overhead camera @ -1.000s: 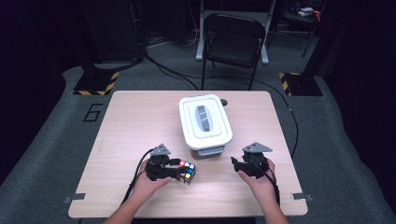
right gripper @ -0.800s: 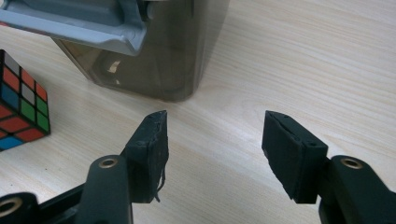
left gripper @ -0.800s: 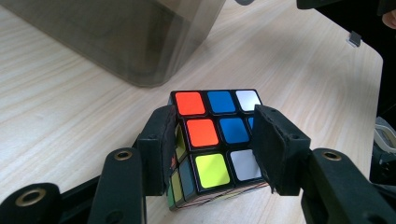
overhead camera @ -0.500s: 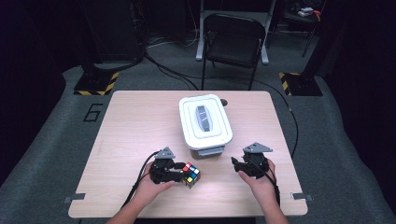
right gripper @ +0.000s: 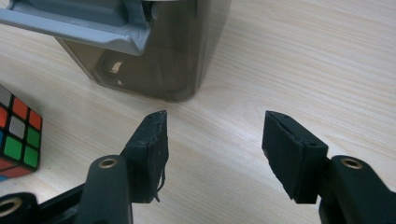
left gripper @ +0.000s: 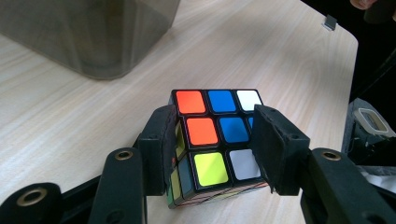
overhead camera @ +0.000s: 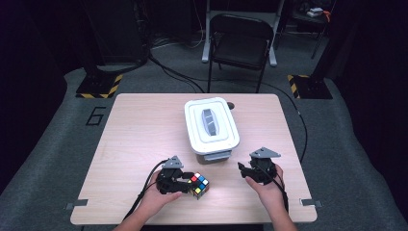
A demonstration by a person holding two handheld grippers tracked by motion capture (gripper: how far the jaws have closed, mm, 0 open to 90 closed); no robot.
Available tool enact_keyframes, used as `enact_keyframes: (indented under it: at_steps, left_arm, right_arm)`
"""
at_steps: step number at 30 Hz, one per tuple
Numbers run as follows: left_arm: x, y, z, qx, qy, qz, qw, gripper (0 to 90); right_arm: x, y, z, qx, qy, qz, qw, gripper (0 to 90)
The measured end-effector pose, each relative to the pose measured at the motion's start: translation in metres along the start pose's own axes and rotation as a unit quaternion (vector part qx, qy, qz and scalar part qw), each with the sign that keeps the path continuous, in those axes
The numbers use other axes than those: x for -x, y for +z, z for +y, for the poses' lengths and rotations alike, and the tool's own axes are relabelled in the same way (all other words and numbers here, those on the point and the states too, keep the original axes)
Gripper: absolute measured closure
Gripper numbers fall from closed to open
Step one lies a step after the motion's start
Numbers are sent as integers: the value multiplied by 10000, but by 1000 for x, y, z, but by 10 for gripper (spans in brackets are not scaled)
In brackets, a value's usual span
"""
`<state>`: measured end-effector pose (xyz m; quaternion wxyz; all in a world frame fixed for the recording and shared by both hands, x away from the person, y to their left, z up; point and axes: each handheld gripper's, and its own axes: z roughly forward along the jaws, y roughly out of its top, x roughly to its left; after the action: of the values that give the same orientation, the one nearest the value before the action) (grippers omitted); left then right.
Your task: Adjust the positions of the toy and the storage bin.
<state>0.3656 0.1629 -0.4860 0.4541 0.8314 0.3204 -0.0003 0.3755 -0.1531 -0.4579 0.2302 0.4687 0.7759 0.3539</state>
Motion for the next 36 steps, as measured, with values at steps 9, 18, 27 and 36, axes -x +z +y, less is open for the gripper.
enact_keyframes:
  at_steps: [9,18,27,36]
  left_arm:
    - [5,1,-2,-15,28,-56,10000,504]
    - [3,-8,4,59,75,1,10000,467]
    - [-9,-37,0,173,112,450,9988,460]
    - [-23,-44,-14,113,147,814,9965,461]
  right_arm:
    - [0,-3,1,-19,-95,-37,9999,410]
    - [-1,-8,5,-9,-105,11,9999,411]
    - [-3,-21,22,135,-191,107,9997,420]
    - [-8,-25,39,236,-308,291,9988,425]
